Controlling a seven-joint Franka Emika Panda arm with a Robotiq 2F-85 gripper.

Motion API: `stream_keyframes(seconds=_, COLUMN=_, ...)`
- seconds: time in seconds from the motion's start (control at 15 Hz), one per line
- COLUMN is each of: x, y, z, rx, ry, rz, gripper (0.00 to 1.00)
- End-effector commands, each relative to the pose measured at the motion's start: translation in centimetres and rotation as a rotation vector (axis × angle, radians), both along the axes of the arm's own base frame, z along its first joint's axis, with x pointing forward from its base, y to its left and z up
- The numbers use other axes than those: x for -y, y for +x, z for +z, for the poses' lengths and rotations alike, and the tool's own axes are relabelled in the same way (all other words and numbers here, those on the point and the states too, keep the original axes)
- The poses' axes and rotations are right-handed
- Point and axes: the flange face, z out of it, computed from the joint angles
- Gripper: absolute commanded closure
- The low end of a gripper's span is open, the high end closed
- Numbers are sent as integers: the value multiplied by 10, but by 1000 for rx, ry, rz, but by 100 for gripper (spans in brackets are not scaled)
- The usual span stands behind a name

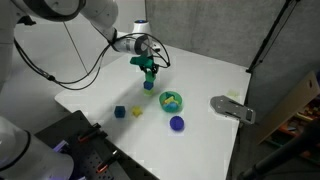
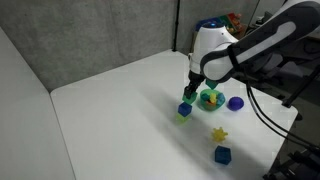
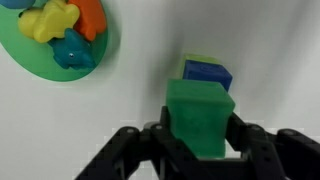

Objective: Put the all the blocks into a stack on the left

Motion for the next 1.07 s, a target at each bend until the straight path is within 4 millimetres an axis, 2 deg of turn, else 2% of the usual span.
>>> stream_keyframes(seconds=0.0, x=-8, y=12, z=0, rx=-18, ry=-17, rz=-9, gripper=73)
stream_keyframes(seconds=1.0, x=-24, y=11, z=-14, rx=-63, ry=-16, rz=-11, gripper=73)
